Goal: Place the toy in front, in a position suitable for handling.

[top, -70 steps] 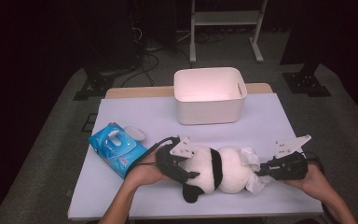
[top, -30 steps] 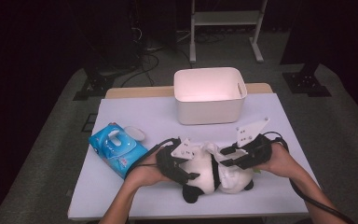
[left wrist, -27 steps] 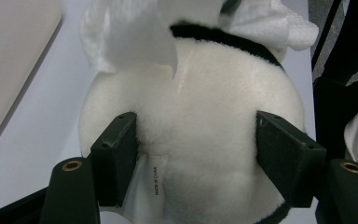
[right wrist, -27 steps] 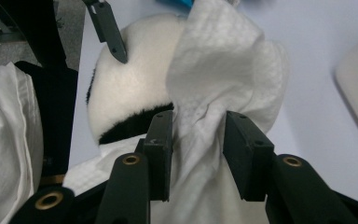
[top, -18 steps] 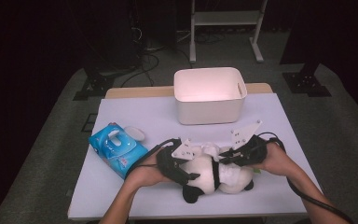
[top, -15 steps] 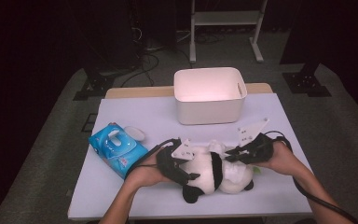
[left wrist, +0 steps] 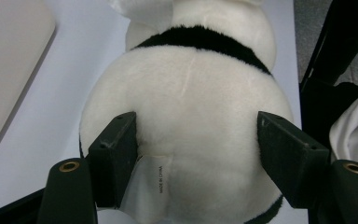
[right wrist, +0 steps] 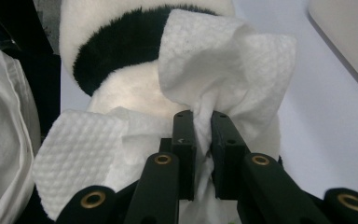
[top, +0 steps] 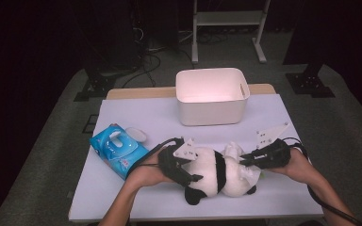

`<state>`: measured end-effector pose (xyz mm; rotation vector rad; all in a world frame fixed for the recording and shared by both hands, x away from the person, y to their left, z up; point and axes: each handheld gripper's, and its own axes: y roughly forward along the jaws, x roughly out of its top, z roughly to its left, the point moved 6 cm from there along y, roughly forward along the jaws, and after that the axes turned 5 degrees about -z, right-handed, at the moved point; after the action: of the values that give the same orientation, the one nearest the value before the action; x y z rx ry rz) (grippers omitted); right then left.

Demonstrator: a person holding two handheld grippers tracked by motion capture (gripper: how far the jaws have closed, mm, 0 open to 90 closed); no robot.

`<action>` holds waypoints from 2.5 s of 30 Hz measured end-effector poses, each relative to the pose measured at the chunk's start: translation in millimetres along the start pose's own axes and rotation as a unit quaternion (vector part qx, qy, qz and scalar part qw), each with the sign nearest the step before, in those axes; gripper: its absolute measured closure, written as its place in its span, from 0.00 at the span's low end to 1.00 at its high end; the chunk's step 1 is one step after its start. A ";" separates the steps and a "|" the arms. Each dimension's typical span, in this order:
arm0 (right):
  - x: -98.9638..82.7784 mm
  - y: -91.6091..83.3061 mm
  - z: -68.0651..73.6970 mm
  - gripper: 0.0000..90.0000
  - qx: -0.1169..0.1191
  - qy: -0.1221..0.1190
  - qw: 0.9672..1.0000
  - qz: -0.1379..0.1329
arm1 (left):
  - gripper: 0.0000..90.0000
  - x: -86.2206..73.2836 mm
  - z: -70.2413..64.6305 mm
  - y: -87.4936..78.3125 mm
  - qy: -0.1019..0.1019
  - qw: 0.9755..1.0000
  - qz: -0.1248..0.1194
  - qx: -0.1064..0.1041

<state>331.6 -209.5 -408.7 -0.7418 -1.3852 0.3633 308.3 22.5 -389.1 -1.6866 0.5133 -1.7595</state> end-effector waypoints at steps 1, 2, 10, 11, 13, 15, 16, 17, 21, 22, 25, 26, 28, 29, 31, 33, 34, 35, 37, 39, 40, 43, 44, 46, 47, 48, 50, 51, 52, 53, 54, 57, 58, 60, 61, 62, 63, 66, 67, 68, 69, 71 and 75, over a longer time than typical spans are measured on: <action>-0.7 -0.4 1.4 0.90 -0.001 -0.001 1.000 0.001 | 0.34 2.8 0.5 -0.6 0.001 1.000 -0.003 -0.002; -1.6 -1.3 4.0 0.90 -0.003 0.000 1.000 0.003 | 0.34 5.4 0.8 -1.1 0.002 1.000 -0.003 -0.004; -8.1 -5.3 15.9 0.90 0.000 -0.005 1.000 0.002 | 0.35 17.6 -0.4 8.9 0.010 1.000 0.022 -0.016; -8.2 -6.2 15.6 0.90 0.000 -0.007 1.000 0.002 | 0.37 16.7 -1.7 9.8 0.015 0.999 0.022 -0.020; -5.1 -7.2 15.0 0.90 -0.002 -0.005 1.000 0.001 | 0.39 14.9 -2.3 11.4 0.019 0.999 0.030 -0.015; 1.6 -6.3 12.8 0.90 -0.002 -0.011 1.000 -0.003 | 0.39 14.0 -3.1 13.0 0.021 0.999 0.032 -0.011; 5.7 -4.3 12.1 0.90 -0.001 -0.014 1.000 -0.002 | 0.39 14.1 -3.6 13.1 0.023 0.999 0.032 -0.011; 10.1 -1.4 11.5 0.90 0.002 -0.016 1.000 -0.002 | 0.39 14.3 -4.1 13.0 0.027 0.999 0.035 -0.009; 28.8 11.5 9.2 0.90 0.013 -0.029 0.999 -0.003 | 0.40 15.3 -9.2 13.7 0.037 0.999 0.034 -0.010; 32.9 15.0 8.6 0.90 0.017 -0.030 0.999 -0.005 | 0.40 15.0 -10.8 13.8 0.042 0.999 0.033 -0.010; 38.5 23.7 6.3 0.90 0.024 -0.036 0.999 0.000 | 0.41 13.0 -12.0 13.2 0.043 0.998 0.035 -0.002; 38.4 23.8 5.6 0.90 0.026 -0.035 0.999 -0.001 | 0.41 12.2 -12.2 12.8 0.040 0.999 0.033 -0.002; 35.4 20.5 4.0 0.90 0.026 -0.029 0.999 -0.006 | 0.41 11.6 -13.2 12.8 0.039 0.999 0.029 -0.002; 32.3 17.1 2.5 0.90 0.024 -0.024 0.999 -0.012 | 0.41 11.8 -13.9 12.8 0.040 0.999 0.030 -0.001; 25.2 10.3 1.3 0.90 0.022 -0.015 0.999 -0.018 | 0.41 12.1 -15.4 12.4 0.045 0.998 0.035 0.001; 17.9 3.3 -0.3 0.90 0.015 -0.004 1.000 -0.021 | 0.41 12.2 -16.4 12.4 0.047 0.998 0.036 0.003; 11.9 -1.9 -2.0 0.90 0.011 0.002 1.000 -0.024 | 0.41 11.8 -16.7 12.1 0.046 0.998 0.037 0.004; 6.3 -5.8 -3.2 0.90 0.007 0.009 1.000 -0.023 | 0.41 11.6 -16.8 12.0 0.046 0.998 0.036 0.004; -4.5 -12.4 -5.5 0.90 0.003 0.025 0.999 -0.023 | 0.41 11.4 -17.1 12.1 0.045 0.998 0.034 0.002; -10.4 -16.5 -6.5 0.90 0.002 0.039 0.999 -0.027 | 0.41 12.0 -17.8 12.2 0.047 0.998 0.036 0.003; -11.3 -17.4 -6.9 0.90 0.004 0.041 0.999 -0.029 | 0.41 12.4 -18.1 12.3 0.049 0.998 0.038 0.002; -4.4 -13.0 -5.4 0.90 0.004 0.025 0.999 -0.021 | 0.41 13.2 -18.5 12.5 0.055 0.997 0.045 0.003; -0.3 -10.1 -5.5 0.90 0.005 0.016 1.000 -0.018 | 0.41 13.4 -18.3 12.5 0.056 0.997 0.046 0.004; 8.9 -3.6 -6.1 0.90 0.011 0.007 1.000 -0.014 | 0.41 13.2 -18.1 12.6 0.056 0.997 0.046 0.004; 14.6 0.3 -7.1 0.89 0.013 0.004 1.000 -0.014 | 0.41 13.0 -17.9 12.6 0.056 0.997 0.045 0.004; 17.9 2.9 -8.0 0.89 0.016 0.001 1.000 -0.014 | 0.41 12.7 -17.9 12.6 0.055 0.998 0.044 0.004; 26.7 10.7 -9.5 0.89 0.023 -0.005 1.000 -0.014 | 0.41 12.6 -18.1 12.5 0.055 0.998 0.042 0.002; 30.5 14.1 -9.4 0.89 0.024 -0.005 1.000 -0.014 | 0.41 12.7 -18.3 12.6 0.057 0.998 0.042 0.002; 32.7 16.5 -9.8 0.89 0.025 -0.011 1.000 -0.013 | 0.41 12.7 -18.6 12.4 0.057 0.997 0.043 0.002; 35.3 19.6 -9.0 0.89 0.026 -0.012 1.000 -0.010 | 0.42 12.4 -18.5 12.3 0.057 0.997 0.043 0.003; 36.8 22.5 -8.6 0.89 0.027 -0.015 1.000 -0.006 | 0.42 11.8 -18.0 12.1 0.057 0.997 0.044 0.005; 35.2 21.2 -10.1 0.89 0.025 -0.012 1.000 -0.008 | 0.42 10.4 -16.4 11.9 0.057 0.997 0.044 0.009; 33.0 19.0 -11.1 0.89 0.022 -0.010 1.000 -0.011 | 0.42 9.8 -15.8 12.3 0.057 0.997 0.045 0.012; 25.9 12.1 -13.4 0.89 0.017 0.001 1.000 -0.016 | 0.43 8.8 -14.2 11.8 0.058 0.997 0.050 0.016; 23.0 9.4 -14.3 0.89 0.014 0.004 1.000 -0.017 | 0.43 7.3 -12.2 11.4 0.057 0.997 0.054 0.021; 17.8 4.6 -15.9 0.89 0.009 0.009 1.000 -0.020 | 0.43 6.2 -11.0 11.5 0.053 0.997 0.054 0.023; 14.6 1.9 -16.3 0.89 0.006 0.015 1.000 -0.022 | 0.43 4.1 -8.5 11.0 0.048 0.997 0.054 0.025; 0.1 -6.8 -18.4 0.89 -0.001 0.037 0.999 -0.032 | 0.43 -1.0 -2.7 10.1 0.032 0.998 0.050 0.022; -5.2 -9.3 -19.0 0.89 0.000 0.045 0.998 -0.041 | 0.44 -2.2 -1.0 9.8 0.031 0.998 0.052 0.021; -8.0 -10.6 -19.1 0.89 -0.001 0.050 0.998 -0.045 | 0.44 -3.5 0.5 9.8 0.026 0.998 0.051 0.021; -11.5 -12.2 -19.3 0.89 -0.001 0.055 0.997 -0.050 | 0.44 -4.6 2.0 9.5 0.023 0.998 0.052 0.021; -17.8 -15.2 -19.3 0.89 -0.002 0.062 0.996 -0.060 | 0.44 -6.5 3.8 9.1 0.017 0.998 0.049 0.018; -30.2 -18.7 -16.7 0.89 -0.005 0.072 0.995 -0.064 | 0.44 -8.8 5.3 8.1 0.012 0.999 0.045 0.017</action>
<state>338.8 -246.6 -419.2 -0.6693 -1.2909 0.1978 314.8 23.4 -400.4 -1.5969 0.5590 -1.7156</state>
